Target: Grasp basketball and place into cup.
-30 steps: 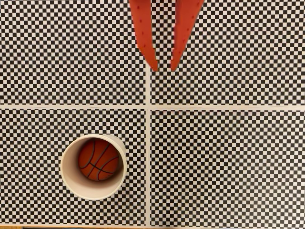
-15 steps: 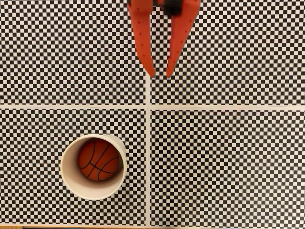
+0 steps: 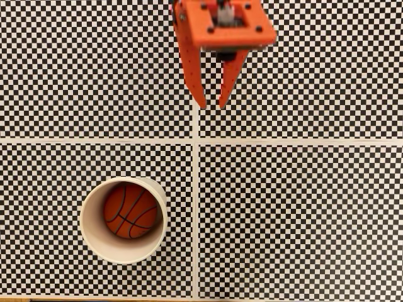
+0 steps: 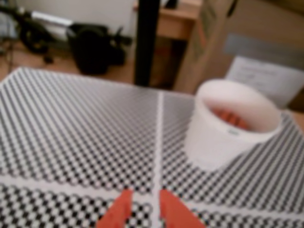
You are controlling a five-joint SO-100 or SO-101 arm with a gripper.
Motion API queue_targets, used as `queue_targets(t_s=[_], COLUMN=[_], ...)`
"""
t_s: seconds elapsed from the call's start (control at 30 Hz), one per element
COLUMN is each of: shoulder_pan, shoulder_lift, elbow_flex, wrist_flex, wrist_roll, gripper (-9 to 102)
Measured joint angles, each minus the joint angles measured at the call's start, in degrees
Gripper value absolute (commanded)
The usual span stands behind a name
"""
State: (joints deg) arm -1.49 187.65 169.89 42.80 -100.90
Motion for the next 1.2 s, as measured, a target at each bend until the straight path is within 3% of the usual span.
queue_targets(t_s=[0.63, 0.83, 1.2], shoulder_pan=[1.58, 3.43, 5.10], shoulder_lift=[0.00, 0.00, 0.00], elbow_flex=[9.93, 9.93, 9.93], wrist_flex=[-3.16, 2.72, 20.83], wrist_roll=[0.53, -2.46, -3.69], gripper=[0, 0, 0])
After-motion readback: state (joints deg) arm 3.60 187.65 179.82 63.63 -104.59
